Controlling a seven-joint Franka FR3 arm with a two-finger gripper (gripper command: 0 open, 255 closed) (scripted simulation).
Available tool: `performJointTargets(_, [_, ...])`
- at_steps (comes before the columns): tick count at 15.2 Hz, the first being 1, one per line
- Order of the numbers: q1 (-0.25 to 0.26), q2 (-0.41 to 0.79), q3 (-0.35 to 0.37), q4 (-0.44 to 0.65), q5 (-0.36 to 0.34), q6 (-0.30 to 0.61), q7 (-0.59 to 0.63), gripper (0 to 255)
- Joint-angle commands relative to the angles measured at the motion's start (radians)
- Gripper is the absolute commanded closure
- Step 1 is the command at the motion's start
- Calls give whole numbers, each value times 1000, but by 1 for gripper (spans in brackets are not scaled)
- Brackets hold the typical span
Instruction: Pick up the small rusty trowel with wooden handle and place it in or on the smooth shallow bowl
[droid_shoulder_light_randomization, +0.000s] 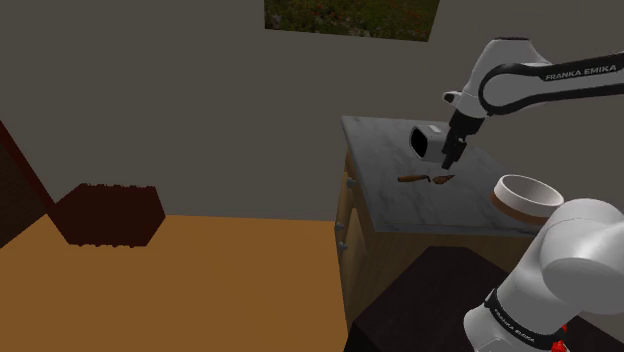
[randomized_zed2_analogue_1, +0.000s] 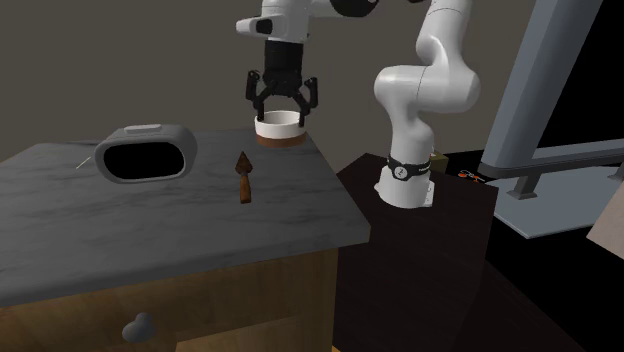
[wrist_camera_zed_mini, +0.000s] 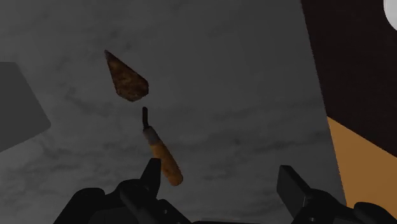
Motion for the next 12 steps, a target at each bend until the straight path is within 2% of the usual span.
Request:
performJointTargets(1, [23,58,-76,3,-27,68,-103,0])
performJointTargets(4, [85,168,-192,30,-37,167,-250,0])
performJointTargets(6, [143,250,-280,56,-22,234,-357,0])
performJointTargets(10, [301,427,-469,115,82,357,-591,0])
performJointTargets(12, [327,461,-498,108,110,393,-612,0])
